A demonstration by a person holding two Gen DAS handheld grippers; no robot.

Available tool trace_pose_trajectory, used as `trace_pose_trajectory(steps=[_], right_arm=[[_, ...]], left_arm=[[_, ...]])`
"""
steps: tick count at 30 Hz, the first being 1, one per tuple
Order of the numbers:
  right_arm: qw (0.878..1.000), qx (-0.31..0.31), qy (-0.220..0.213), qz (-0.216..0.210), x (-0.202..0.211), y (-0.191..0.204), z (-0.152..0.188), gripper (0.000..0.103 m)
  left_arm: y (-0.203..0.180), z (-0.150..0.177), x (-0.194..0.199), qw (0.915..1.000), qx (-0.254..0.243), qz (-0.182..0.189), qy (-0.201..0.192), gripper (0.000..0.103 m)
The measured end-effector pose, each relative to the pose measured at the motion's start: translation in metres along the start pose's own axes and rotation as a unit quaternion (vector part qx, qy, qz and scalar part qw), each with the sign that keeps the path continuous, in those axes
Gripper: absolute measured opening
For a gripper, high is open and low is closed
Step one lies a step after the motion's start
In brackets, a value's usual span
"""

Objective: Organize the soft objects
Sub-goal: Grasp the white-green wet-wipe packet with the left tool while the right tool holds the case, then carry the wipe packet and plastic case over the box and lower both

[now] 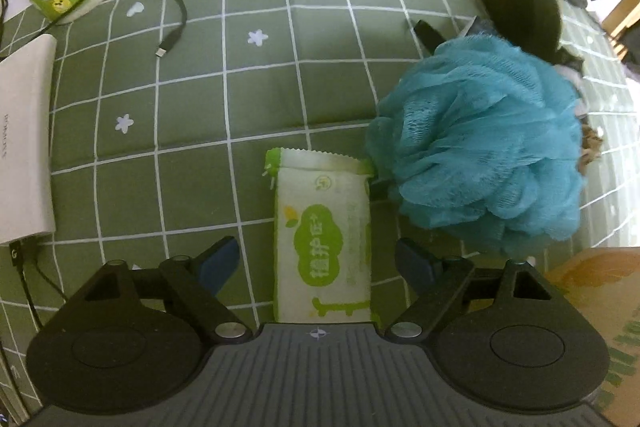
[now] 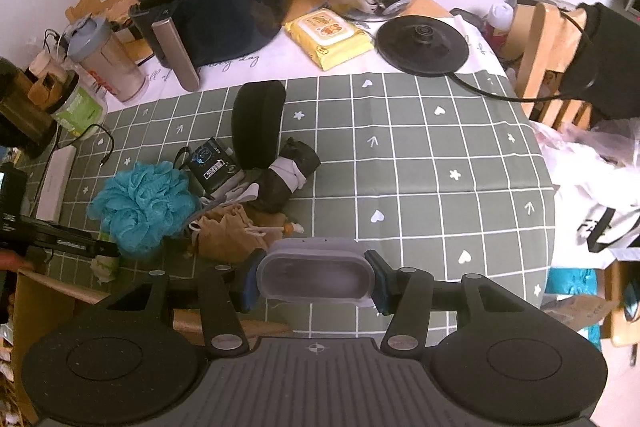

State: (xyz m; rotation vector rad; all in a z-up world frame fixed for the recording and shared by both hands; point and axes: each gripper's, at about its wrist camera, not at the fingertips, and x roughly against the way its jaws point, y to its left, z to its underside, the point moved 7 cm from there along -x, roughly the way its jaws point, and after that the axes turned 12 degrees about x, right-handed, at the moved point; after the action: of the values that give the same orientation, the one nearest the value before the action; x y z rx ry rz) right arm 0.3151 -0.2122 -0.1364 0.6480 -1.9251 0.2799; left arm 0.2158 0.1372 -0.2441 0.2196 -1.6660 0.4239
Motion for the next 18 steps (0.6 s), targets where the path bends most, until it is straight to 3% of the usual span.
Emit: trace_pose_trajectory(steps=[5, 8, 9, 18], right_arm=[[1.0, -0.011, -0.006, 0.002, 0.006, -0.003, 0.005, 0.055], [1.0, -0.014, -0.009, 0.004, 0.009, -0.004, 0.007, 0.055], [1.0, -0.015, -0.01, 0.004, 0.009, -0.003, 0.008, 0.055], [1.0, -0.015, -0.014, 0.0, 0.013, 0.003, 0.016, 0.055]], left_arm=[[-0.003, -0.001, -0.006, 0.9991, -0.027, -0.032, -0.012, 0.07], [-0.004, 0.001, -0.004, 0.9977, -0.043, -0.045, -0.028, 0.057], [-0.004, 0.002, -0.003, 0.9969, -0.047, -0.053, -0.035, 0.048], [0.016, 0.009, 0.014, 0.9955, -0.013, -0.051, -0.078, 0.047]])
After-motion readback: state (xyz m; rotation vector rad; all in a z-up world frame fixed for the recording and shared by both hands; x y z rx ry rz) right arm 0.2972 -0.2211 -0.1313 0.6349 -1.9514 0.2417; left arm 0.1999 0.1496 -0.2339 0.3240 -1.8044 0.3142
